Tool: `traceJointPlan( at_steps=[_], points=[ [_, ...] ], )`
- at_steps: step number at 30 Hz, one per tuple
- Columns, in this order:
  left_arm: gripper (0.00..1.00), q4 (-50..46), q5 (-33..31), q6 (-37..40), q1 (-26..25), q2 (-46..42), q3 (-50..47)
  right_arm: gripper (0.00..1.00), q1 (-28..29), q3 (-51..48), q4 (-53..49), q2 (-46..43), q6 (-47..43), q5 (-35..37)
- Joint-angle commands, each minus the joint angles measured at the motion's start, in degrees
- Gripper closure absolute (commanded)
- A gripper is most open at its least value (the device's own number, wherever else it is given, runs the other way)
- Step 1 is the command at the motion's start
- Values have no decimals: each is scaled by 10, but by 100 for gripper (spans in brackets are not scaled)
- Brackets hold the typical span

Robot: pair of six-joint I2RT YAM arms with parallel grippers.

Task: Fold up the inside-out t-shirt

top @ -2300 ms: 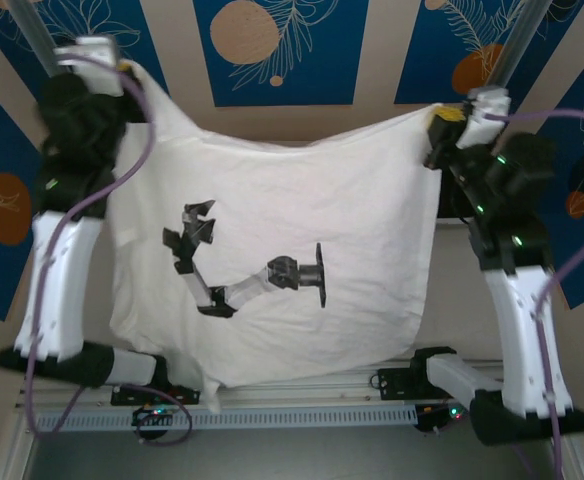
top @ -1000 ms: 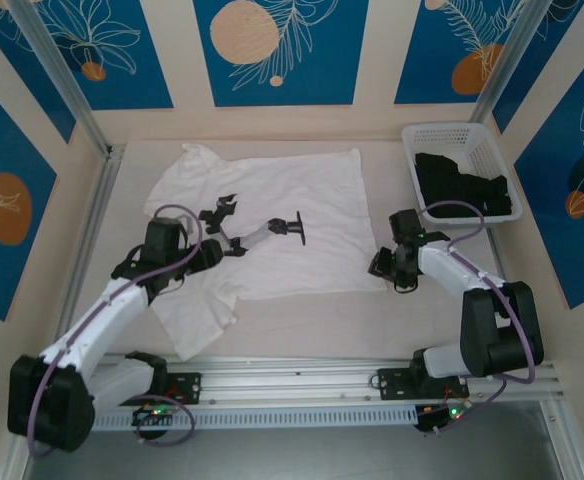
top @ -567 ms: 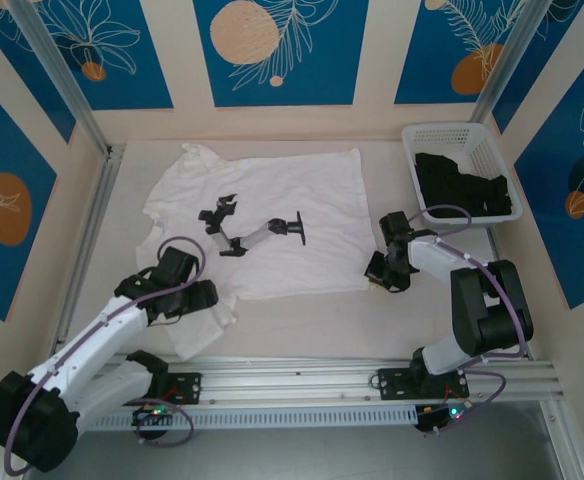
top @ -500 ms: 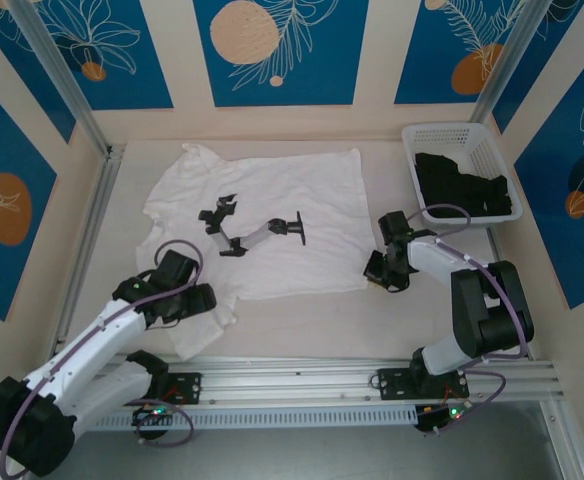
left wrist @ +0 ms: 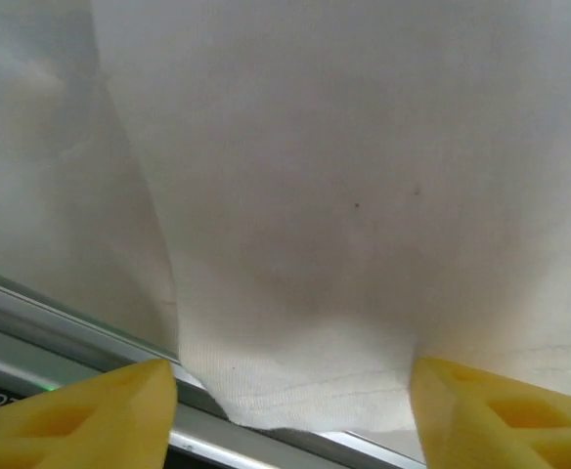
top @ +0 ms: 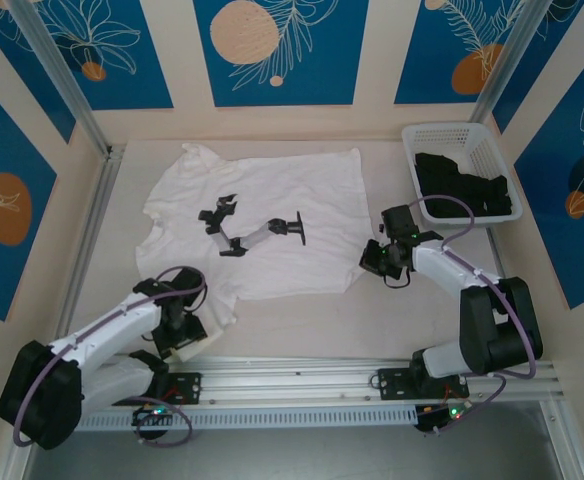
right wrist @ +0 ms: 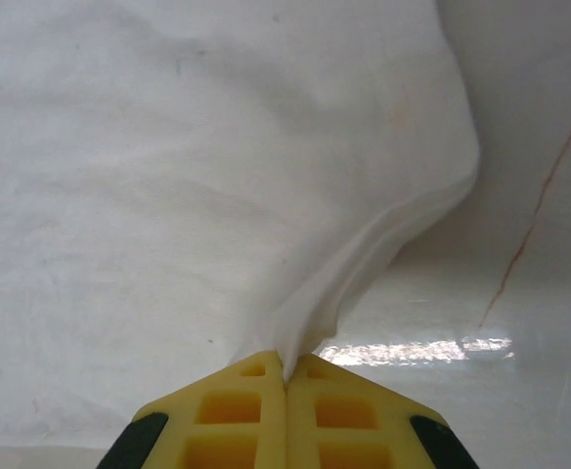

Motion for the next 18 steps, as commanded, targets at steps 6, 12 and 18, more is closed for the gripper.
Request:
traceJointPlan(
  at_steps=[6,12,18],
  points=[
    [65,76,29,-7,-7,47,-32,100,-17,-22,13,-39,-20,-25],
    [92,43,14,15,-7,-27,-7,100,-24,-21,6,-51,-28,-21],
    [100,8,-118,110,12,-160,137,100,-43,-18,39,-107,-35,-30]
  ],
)
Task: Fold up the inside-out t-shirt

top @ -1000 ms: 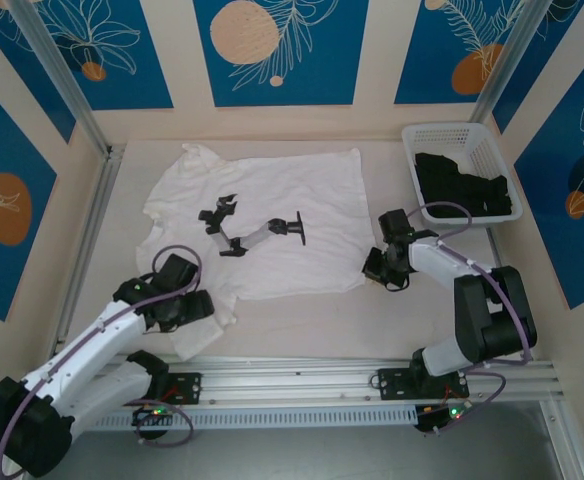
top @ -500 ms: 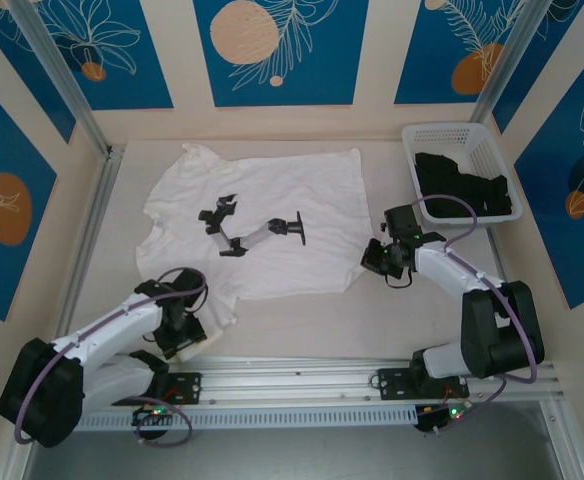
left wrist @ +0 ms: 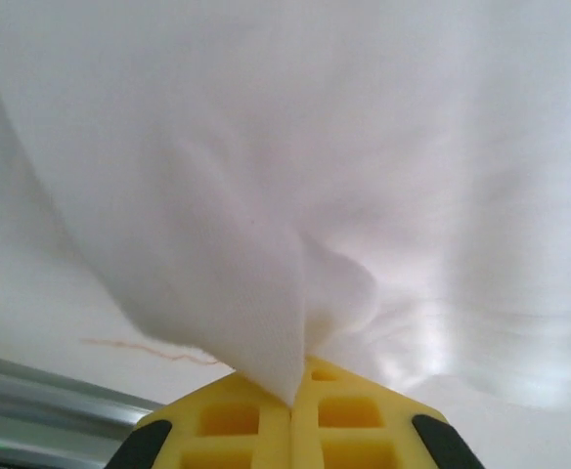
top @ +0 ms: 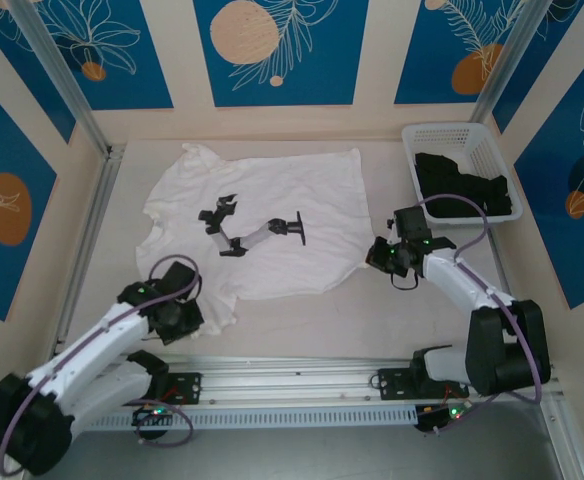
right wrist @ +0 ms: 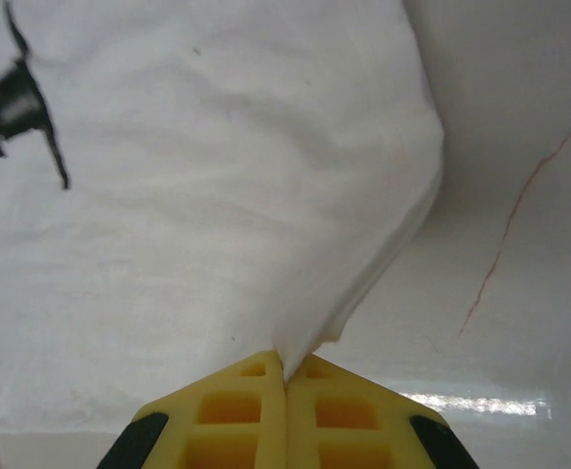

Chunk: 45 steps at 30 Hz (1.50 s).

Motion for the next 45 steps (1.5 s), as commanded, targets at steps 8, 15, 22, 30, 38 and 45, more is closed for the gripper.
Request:
traceJointPlan(
  at_steps=[8,15,22,30,38,45],
  points=[
    [100,133,-227,332,11,-180,337,100,-36,129,-25,-172,-48,15],
    [100,117,-165,455,11,-108,671,100,-36,308,-119,-316,-94,62],
    [100,162,-228,572,8,-41,790,100,-36,491,-190,-346,-122,82],
    [100,346,-450,795,-98,77,728,100,-37,527,-168,-276,-178,105],
    [100,376,-283,637,131,242,623,100,-36,402,13,-85,-212,133],
    [97,458,-153,539,225,609,679,100,-37,492,173,341,-205,148]
  ],
)
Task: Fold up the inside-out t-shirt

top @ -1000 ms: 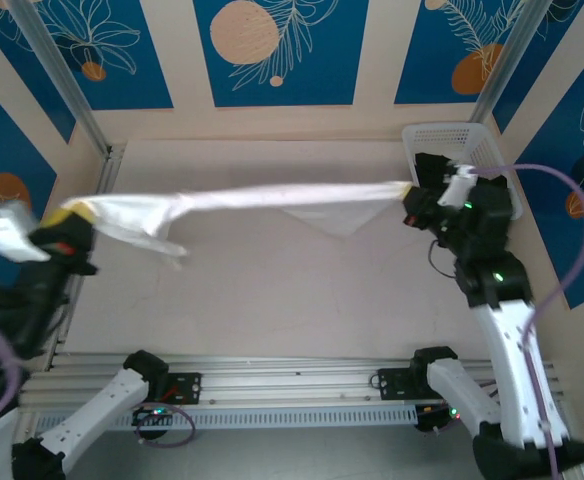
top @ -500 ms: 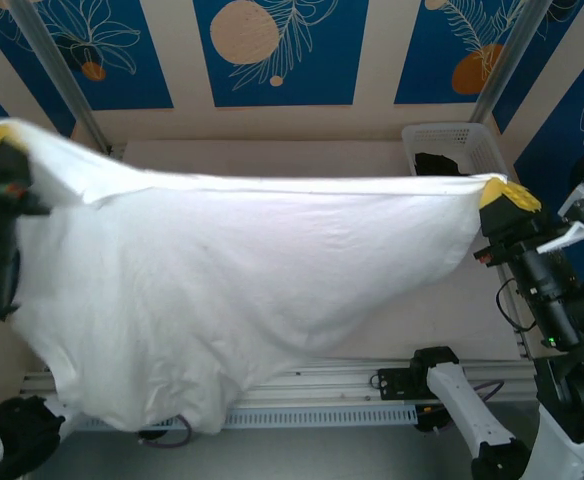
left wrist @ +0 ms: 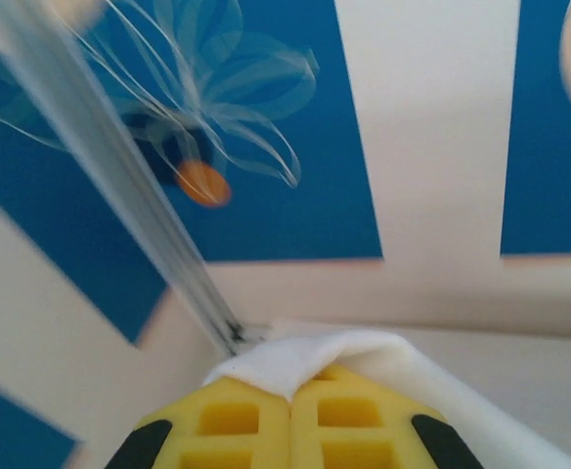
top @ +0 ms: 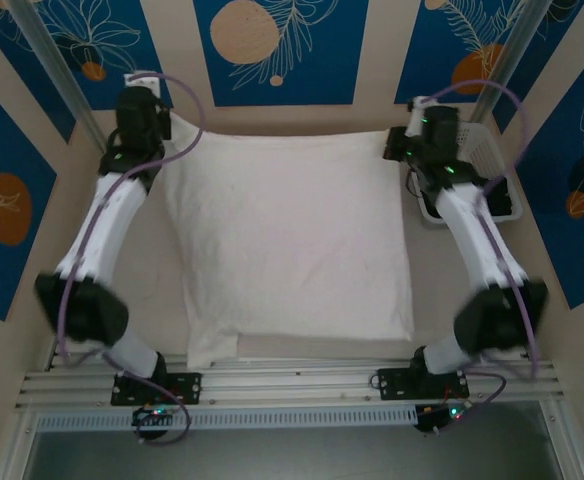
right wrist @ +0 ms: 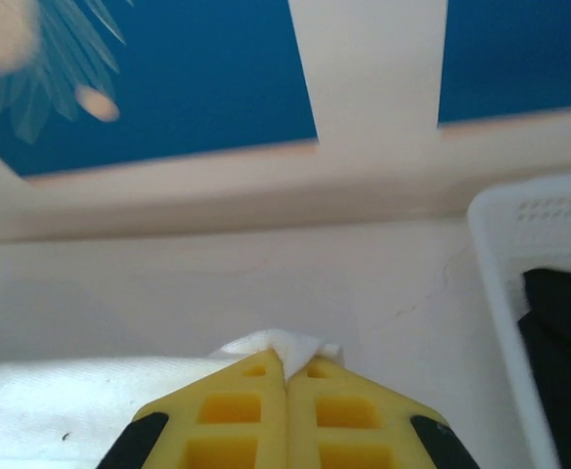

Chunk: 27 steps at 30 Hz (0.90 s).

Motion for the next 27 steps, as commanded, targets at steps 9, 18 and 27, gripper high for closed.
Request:
traceJointPlan(
  at_steps=[9,18,27],
  points=[
    [46,-275,150,-140,30,517,559,68,17,525,-167,532,-7,70],
    [30,-4,271,-291,32,103,-92,60,73,154,-127,292,18,32],
    [28,40,253,-368,37,-125,-455,51,161,-109,-73,110,77,-148]
  ],
)
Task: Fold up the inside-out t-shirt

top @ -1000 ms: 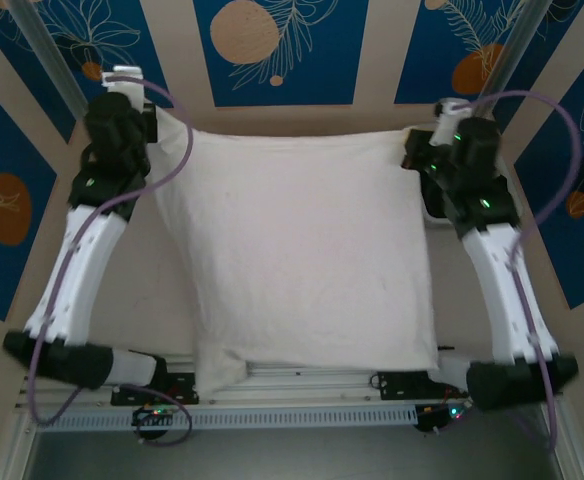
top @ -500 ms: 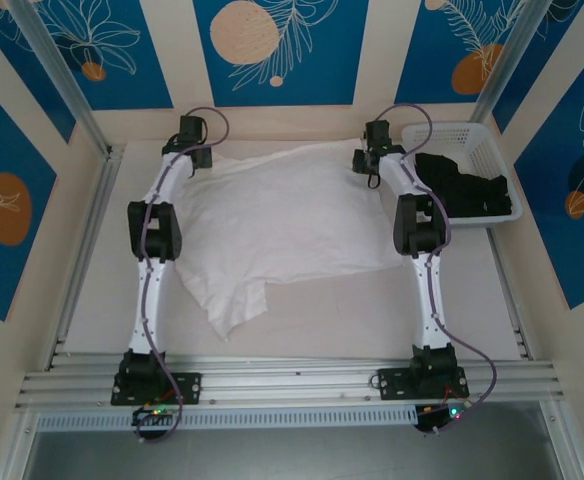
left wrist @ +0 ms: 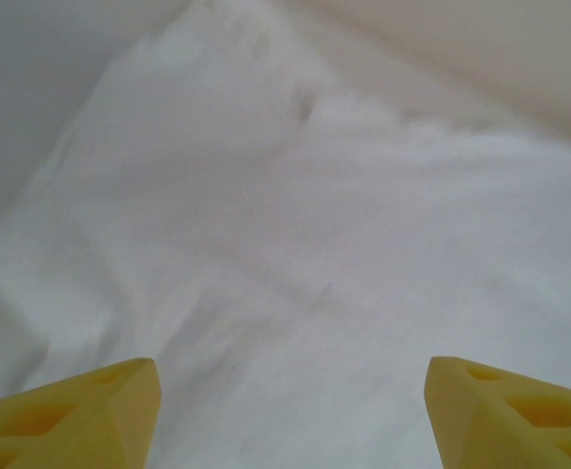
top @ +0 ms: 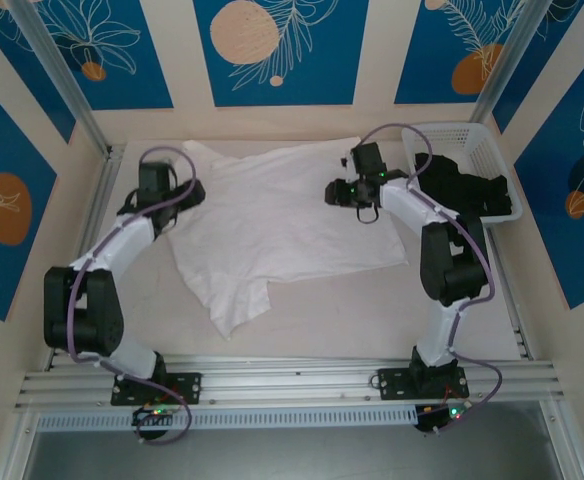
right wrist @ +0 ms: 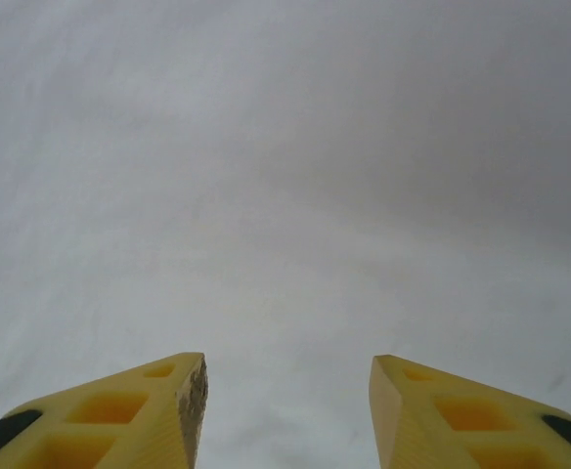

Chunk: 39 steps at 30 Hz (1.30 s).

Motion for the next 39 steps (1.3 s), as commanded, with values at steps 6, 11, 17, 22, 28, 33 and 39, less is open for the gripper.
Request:
traceJointPlan(
  at_steps=[6,11,17,22,28,33,39],
  points=[
    [28,-36,-14,-26,22,-94,-170,48,20,-156,-20,-124,26,34],
    [31,-24,31,-17,23,-50,-185,48,3,-193,9,-135,27,-20],
    [55,-5,101,-13,22,1,-151,49,45,-160,3,-100,33,-8],
    [86,10,167,-20,19,-40,-153,49,49,-170,9,-116,38,-27],
    [77,-2,221,-38,4,-75,-137,49,127,-201,81,-155,6,-93],
    [63,3,250,-52,6,-62,-127,46,252,-203,152,-152,-42,-88],
    [50,-35,123,-49,39,-107,-163,41,392,-172,208,-78,-90,-51]
  ],
)
